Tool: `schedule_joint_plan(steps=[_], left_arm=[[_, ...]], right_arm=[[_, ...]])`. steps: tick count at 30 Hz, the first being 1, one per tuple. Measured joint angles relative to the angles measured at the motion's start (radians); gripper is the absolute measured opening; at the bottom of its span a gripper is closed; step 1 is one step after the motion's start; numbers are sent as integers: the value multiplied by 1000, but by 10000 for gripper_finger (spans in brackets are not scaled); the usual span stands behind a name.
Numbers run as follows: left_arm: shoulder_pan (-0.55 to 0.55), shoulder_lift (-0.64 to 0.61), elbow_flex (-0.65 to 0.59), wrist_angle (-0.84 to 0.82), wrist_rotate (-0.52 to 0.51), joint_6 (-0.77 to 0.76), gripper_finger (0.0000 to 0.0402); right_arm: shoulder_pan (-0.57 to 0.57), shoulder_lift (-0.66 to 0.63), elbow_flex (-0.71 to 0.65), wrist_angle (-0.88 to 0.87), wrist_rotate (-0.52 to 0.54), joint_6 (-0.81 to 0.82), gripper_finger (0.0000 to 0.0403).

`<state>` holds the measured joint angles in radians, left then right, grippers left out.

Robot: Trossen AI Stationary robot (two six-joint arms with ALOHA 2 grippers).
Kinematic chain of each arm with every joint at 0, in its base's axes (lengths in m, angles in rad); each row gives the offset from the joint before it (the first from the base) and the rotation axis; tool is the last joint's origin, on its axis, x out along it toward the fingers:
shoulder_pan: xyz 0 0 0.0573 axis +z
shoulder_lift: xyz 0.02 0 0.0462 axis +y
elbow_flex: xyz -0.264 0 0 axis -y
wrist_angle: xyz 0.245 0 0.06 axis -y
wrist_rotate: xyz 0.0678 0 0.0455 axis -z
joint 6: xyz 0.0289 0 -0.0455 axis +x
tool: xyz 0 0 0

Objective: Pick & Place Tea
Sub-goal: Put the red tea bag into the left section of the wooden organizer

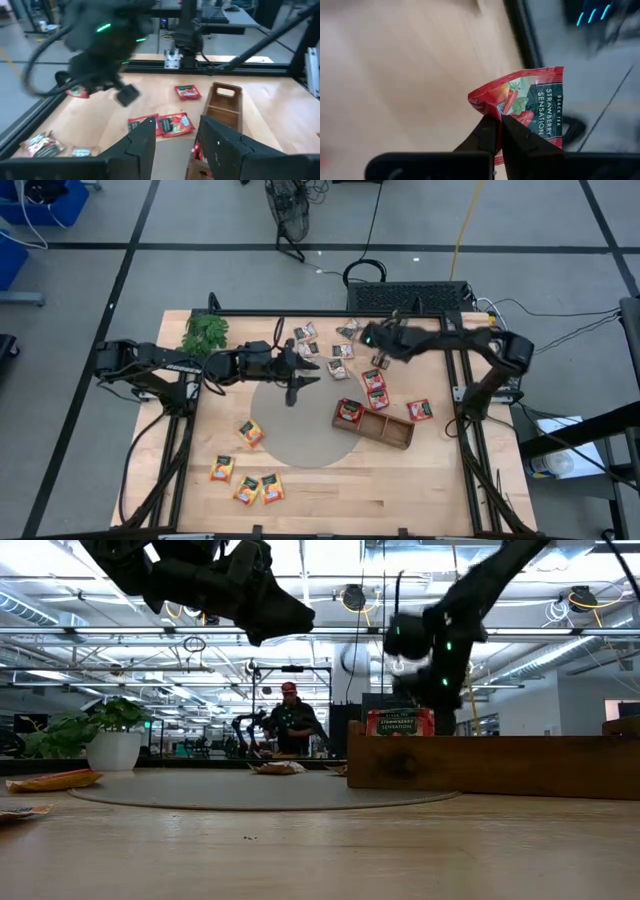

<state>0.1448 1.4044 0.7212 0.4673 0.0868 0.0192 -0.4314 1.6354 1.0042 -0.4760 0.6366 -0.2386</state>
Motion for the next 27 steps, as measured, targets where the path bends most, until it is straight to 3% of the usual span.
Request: schedule_joint_plan(steps=[5, 12, 17, 23, 27], left_arm=[[0, 0, 0, 20, -61, -68, 157], [0, 0, 0, 35, -62, -219, 157], [-3, 0, 0, 27, -62, -294, 157], [-2, 0, 0, 28, -68, -360, 157], [-2, 0, 0, 30, -145, -406, 157]], right_arm=[[254, -44, -18, 197, 119, -198, 2], [500, -32, -141, 703, 128, -575, 1], [562, -31, -193, 915, 156, -672, 1], [579, -32, -193, 937, 173, -691, 1], [580, -32, -193, 948, 174, -697, 1]])
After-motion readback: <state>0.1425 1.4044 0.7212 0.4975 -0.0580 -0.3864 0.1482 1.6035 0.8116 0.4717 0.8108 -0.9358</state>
